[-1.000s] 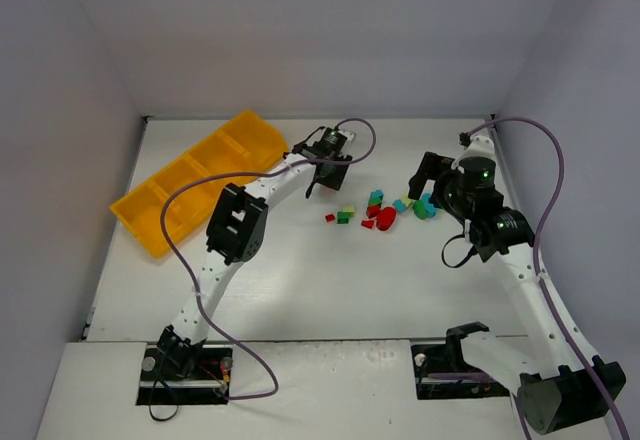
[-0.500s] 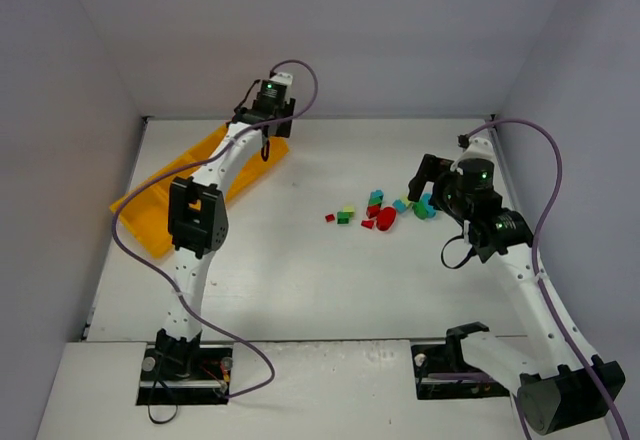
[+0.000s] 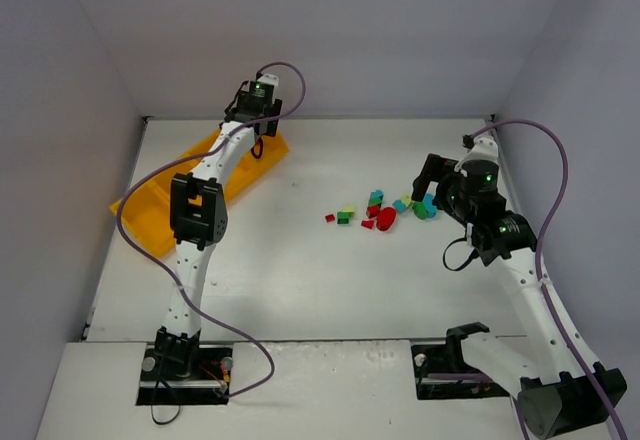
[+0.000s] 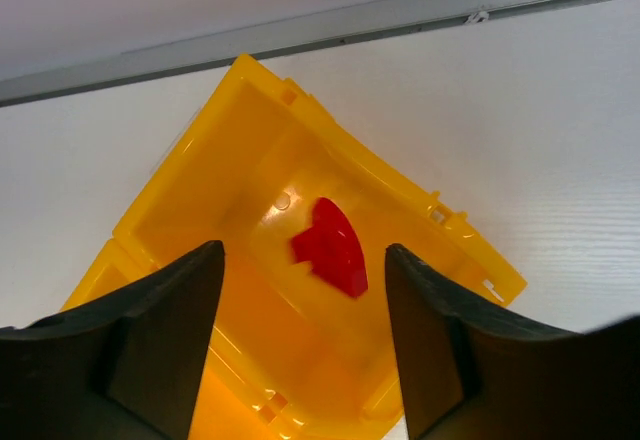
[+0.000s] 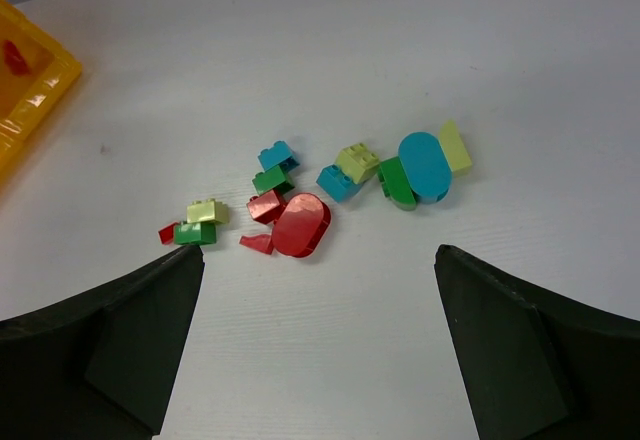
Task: Sort the legos into containers by color
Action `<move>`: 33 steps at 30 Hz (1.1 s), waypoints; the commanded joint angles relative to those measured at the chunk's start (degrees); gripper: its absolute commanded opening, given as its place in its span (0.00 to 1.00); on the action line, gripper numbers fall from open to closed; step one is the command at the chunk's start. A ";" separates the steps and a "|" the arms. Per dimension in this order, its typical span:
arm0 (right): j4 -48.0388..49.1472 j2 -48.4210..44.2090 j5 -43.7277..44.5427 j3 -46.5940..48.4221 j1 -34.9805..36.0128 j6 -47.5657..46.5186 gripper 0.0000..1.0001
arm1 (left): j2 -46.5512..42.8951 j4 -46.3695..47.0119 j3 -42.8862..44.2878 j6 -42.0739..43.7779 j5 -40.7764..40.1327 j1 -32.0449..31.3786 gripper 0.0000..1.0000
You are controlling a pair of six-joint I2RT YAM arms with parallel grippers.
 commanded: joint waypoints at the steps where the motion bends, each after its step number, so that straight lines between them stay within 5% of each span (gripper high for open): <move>1: 2.74 -0.69 1.98 0.22 -0.21 -0.66 0.97 | -1.81 3.06 3.45 1.52 -1.67 0.78 0.60; 10: 2.74 -0.60 1.89 0.22 -0.21 -0.83 0.98 | -5.40 -0.18 2.31 -1.20 3.15 0.52 0.68; 18: 2.74 -0.86 2.16 0.04 -0.29 -1.45 0.97 | -22.96 -0.10 -18.91 -3.32 20.21 -3.78 0.61; 24: 2.74 -1.56 1.10 -0.66 -0.29 -1.98 0.93 | -31.59 -0.80 -34.33 4.93 30.24 -11.68 0.59; 33: 2.74 -2.00 -0.57 -0.57 -0.29 -2.33 0.89 | -27.31 -5.10 -38.13 10.92 32.87 -18.02 0.59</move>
